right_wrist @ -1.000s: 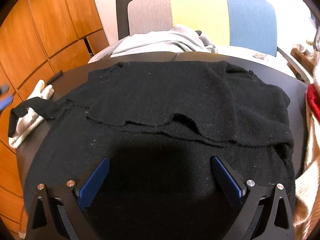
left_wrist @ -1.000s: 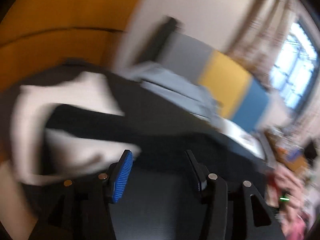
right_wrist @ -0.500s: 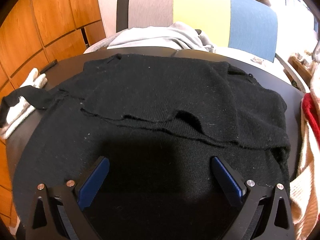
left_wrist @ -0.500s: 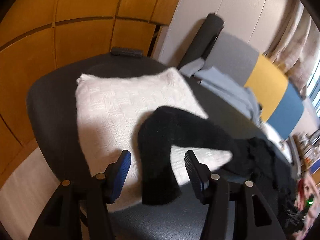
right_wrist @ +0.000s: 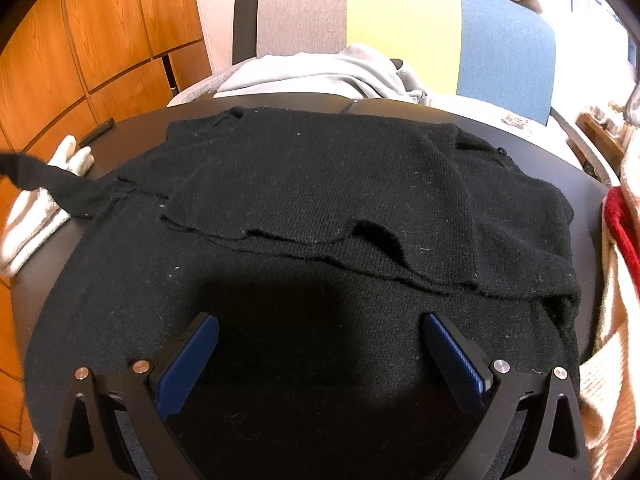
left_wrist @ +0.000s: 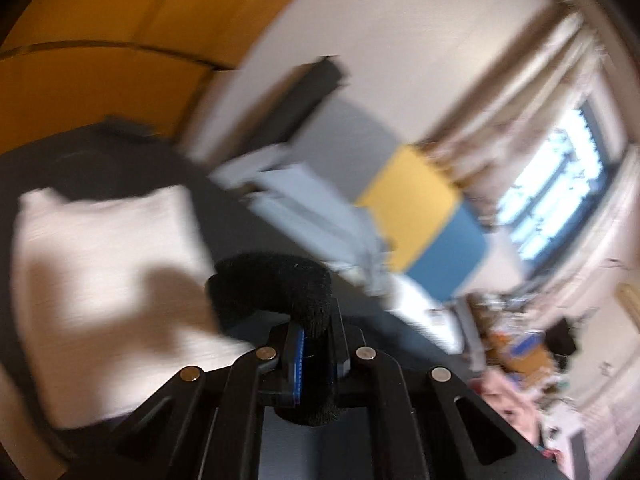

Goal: Fold clothes

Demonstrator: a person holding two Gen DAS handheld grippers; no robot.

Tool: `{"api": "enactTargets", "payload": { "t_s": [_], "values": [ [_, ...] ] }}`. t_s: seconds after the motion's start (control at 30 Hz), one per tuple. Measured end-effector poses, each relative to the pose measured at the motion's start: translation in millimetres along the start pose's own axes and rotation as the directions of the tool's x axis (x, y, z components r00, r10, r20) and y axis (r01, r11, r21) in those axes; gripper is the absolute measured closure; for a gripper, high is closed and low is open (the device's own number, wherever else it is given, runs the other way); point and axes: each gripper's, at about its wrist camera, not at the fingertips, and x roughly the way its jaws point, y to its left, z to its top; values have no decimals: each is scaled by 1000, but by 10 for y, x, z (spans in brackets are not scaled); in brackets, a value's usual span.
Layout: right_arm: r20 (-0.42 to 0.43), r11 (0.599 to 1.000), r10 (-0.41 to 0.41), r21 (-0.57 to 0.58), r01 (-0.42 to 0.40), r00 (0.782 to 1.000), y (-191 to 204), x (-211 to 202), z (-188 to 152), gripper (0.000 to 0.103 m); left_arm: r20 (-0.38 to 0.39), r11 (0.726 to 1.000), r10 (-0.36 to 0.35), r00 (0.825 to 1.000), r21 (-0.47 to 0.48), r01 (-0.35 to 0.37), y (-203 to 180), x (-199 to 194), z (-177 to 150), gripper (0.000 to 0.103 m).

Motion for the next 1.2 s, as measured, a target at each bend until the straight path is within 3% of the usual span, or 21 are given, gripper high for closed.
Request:
{"api": "enactTargets", "payload": {
  "t_s": [0.1, 0.23, 0.37, 0.47, 0.5, 0.53, 0.73, 0.9, 1.0, 1.07, 1.1, 1.17, 1.2],
  "values": [
    [6, 1000, 12, 9, -12, 1000, -24, -12, -7, 0, -52, 990, -136, 989, 35, 138, -512, 318, -12, 96],
    [18, 999, 40, 29, -41, 999, -81, -25, 0, 0, -180, 966, -225, 958, 87, 243, -1161, 823, -291, 96],
    [31, 996, 67, 50, -69, 997, -118, -48, -3, 0, -350, 955, -230, 908, 101, 280, -1575, 1431, -840, 96],
    [44, 992, 96, 74, -99, 994, -154, -71, -14, 0, -483, 953, -209, 850, 94, 288, -1700, 1921, -1326, 94],
    [48, 991, 104, 81, -107, 993, -160, -78, -17, 0, -527, 952, -209, 823, 84, 296, -1716, 2023, -1486, 88],
    [52, 989, 113, 89, -117, 992, -170, -84, -20, 0, -540, 954, -201, 817, 81, 289, -1665, 2018, -1562, 82],
    [79, 975, 169, 133, -178, 983, -265, -98, -23, 0, -517, 976, -106, 849, 108, 188, -1129, 1761, -1756, 72],
    [106, 957, 215, 175, -231, 971, -360, -143, -35, 0, -500, 988, -26, 866, 117, 98, -661, 1557, -1909, 71],
    [125, 958, 188, 196, -209, 974, -402, -293, -89, 3, -500, 996, -13, 866, 70, 55, -280, 1482, -1973, 72],
    [126, 964, 172, 183, -193, 977, -402, -428, -162, 4, -484, 997, -51, 873, 32, 76, -117, 1405, -1997, 72],
    [124, 967, 166, 174, -186, 978, -404, -490, -188, 8, -481, 996, -60, 875, 24, 82, -80, 1390, -2002, 72],
    [115, 974, 156, 146, -172, 981, -408, -606, -210, 36, -477, 996, -73, 876, 17, 92, -33, 1391, -2010, 72],
    [110, 977, 151, 133, -165, 982, -410, -663, -222, 60, -476, 995, -75, 876, 18, 95, -23, 1384, -2012, 72]
  ]
}}
